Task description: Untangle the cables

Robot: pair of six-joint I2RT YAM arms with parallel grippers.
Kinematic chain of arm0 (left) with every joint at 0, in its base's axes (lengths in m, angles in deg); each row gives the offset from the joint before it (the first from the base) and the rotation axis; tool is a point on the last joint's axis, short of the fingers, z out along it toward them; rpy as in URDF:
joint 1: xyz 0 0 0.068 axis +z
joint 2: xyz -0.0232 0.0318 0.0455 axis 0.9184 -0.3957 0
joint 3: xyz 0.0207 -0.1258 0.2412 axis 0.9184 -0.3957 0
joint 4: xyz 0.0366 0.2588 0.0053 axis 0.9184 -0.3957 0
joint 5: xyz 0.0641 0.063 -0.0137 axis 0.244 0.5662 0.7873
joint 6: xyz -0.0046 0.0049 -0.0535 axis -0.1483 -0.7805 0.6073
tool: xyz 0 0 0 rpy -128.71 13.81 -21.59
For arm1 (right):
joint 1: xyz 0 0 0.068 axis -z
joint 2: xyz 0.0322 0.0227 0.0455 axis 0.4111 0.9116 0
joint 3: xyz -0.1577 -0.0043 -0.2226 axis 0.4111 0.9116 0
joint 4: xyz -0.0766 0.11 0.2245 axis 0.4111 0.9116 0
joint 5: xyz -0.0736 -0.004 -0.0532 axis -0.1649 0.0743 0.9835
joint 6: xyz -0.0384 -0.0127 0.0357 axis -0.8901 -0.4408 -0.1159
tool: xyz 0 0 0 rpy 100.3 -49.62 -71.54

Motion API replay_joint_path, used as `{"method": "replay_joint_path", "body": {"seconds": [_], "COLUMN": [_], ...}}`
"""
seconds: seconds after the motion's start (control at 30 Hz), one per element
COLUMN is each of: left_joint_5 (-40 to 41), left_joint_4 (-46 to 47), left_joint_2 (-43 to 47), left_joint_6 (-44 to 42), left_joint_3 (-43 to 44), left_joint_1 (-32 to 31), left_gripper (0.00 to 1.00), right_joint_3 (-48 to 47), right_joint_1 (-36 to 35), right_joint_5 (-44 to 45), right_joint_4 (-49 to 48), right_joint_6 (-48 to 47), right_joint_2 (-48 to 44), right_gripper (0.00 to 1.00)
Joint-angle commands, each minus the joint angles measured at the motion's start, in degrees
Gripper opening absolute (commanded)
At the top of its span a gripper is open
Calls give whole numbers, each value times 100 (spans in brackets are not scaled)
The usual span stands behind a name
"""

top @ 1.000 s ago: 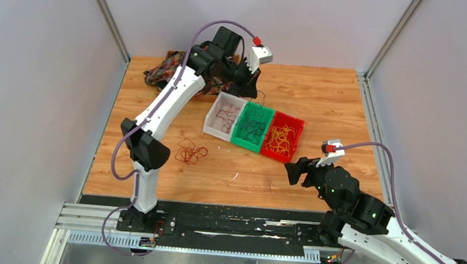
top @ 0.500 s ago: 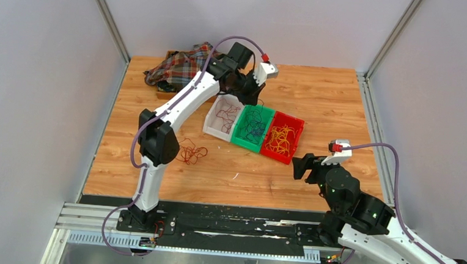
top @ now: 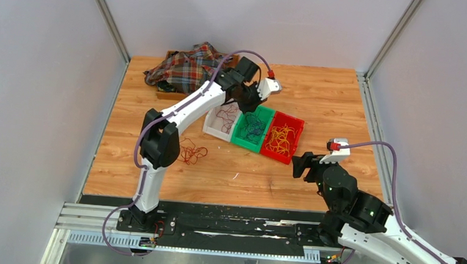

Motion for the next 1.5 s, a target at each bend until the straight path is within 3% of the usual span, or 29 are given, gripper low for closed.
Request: {"method": "replay_joint_path", "body": {"seconds": [0.0, 0.33, 0.43, 0.57, 0.8, 0.9, 1.17, 1.47], "left_joint_5": [176, 895, 889, 791, 375, 378, 339, -318], "left_joint_4": [513, 1675, 1528, 907, -318, -659, -1337, -1401], "left_joint_2": [-170, -294, -293, -147, 159, 248, 1331, 2983], "left_joint_6": [-139, -262, -174, -192, -405, -472, -538, -1160], "left_joint_3": [-261, -1317, -1245, -814, -76, 41, -415, -2603], "left_joint_1": [-340, -482, -482, -473, -473, -473, 29, 1989], "left_gripper": [0, 1, 16, 50, 78, 95, 99, 98], "right_joint_3": [-122, -91, -83, -129, -191, -269, -381, -420], "right_joint_1": [39, 39, 39, 39, 35, 41, 39, 48], "right_joint_5": [154, 198, 220, 238, 218, 164, 134, -208], "right_joint_4": [-111, -107, -112, -125, -297, -318, -594, -1512], "right_joint_6": [8, 67, 108, 89, -87, -135, -472, -593], "right_joint_2": [-6, -80, -50, 26, 197, 297, 505, 1450], "right_gripper": [72, 71, 70, 70, 70, 69, 69, 72]}}
